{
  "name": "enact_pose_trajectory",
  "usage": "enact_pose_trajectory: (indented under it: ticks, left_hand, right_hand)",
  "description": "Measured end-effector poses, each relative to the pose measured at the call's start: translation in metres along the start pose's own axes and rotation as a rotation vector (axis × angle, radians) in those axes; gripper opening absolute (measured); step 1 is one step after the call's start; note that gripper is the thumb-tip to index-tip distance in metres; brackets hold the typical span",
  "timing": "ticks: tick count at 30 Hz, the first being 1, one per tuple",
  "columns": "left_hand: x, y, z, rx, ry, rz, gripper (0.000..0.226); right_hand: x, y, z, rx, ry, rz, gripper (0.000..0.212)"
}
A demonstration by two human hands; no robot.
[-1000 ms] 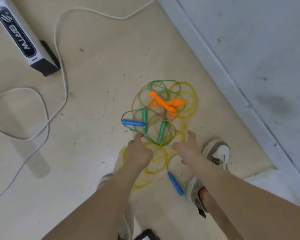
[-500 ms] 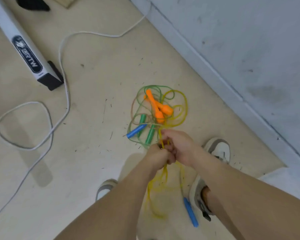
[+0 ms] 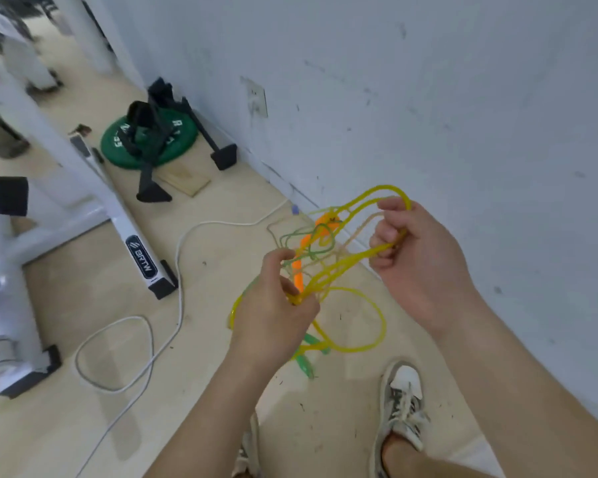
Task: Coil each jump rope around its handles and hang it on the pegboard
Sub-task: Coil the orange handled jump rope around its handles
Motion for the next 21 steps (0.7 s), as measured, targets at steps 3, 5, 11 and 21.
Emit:
enact_pose_trajectory:
  ticks: [3, 5, 11, 21]
  left_hand:
    - [0.002, 0.003, 0.012, 0.142, -0.042, 0.184, 0.06]
    - [0.01, -0.005, 0.009, 0.164, 0.005, 0.172, 0.062]
    - [0.032, -0.035, -0.005, -0.46, 0.019, 0.042, 0.018]
    - [0.036, -0.025, -0.015, -1.044, -0.041, 0.308, 0.024]
  right_hand:
    - [0.008, -0.024, -0.026, -0.037, 0.173, -0.209, 0.017]
    - [0.019, -0.029, -0.033, -0.105, 0.215, -0.299, 0.011]
    - [0.033, -0.016, -0.056, -0.747, 0.447, -0.227, 0.046]
    - [0.025, 0.019, -0.038, -0.098, 0.416, 0.121, 0.048]
Point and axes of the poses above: each hand's wrist, its own x-axis towards the middle knuckle, its own y-axis out of the palm, z = x × y, the point moved 3 cm from there along x, towards the middle knuckle, and after that the axes turned 11 degrees about z, right-handed, at the moved point
